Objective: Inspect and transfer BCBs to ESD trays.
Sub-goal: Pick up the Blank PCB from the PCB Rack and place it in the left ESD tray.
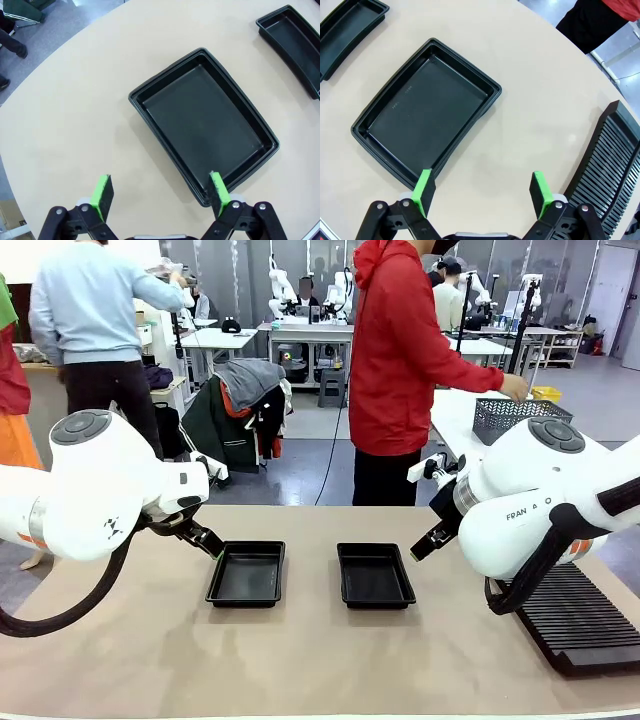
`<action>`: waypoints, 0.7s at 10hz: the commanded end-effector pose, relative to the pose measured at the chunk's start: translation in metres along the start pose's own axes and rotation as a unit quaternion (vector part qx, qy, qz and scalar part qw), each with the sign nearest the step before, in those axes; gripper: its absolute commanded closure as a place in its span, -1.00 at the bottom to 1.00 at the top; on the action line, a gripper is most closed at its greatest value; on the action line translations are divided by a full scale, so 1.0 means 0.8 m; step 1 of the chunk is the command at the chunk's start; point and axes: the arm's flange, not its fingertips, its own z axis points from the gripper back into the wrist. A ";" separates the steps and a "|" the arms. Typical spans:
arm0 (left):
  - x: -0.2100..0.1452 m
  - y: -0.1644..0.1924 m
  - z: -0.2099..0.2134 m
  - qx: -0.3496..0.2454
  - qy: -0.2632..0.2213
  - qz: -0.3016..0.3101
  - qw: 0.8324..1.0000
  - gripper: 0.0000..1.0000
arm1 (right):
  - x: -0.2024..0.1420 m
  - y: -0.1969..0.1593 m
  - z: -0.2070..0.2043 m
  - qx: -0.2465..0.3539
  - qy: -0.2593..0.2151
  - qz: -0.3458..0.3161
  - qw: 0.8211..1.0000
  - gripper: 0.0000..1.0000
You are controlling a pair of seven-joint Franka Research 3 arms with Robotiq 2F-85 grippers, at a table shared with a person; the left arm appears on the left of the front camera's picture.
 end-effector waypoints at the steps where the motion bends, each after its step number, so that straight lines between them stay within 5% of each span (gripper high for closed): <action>1: 0.000 0.000 0.000 0.000 0.000 0.000 1.000 -1.00 | 0.000 0.000 0.000 0.000 0.000 0.000 1.000 -1.00; 3: 0.000 0.000 0.000 0.000 0.000 0.000 1.000 -1.00 | 0.000 0.000 0.000 0.000 0.000 0.000 1.000 -1.00; 7: 0.007 0.033 0.091 -0.057 -0.019 0.101 0.993 -1.00 | 0.014 -0.040 0.071 0.055 -0.017 -0.077 0.995 -1.00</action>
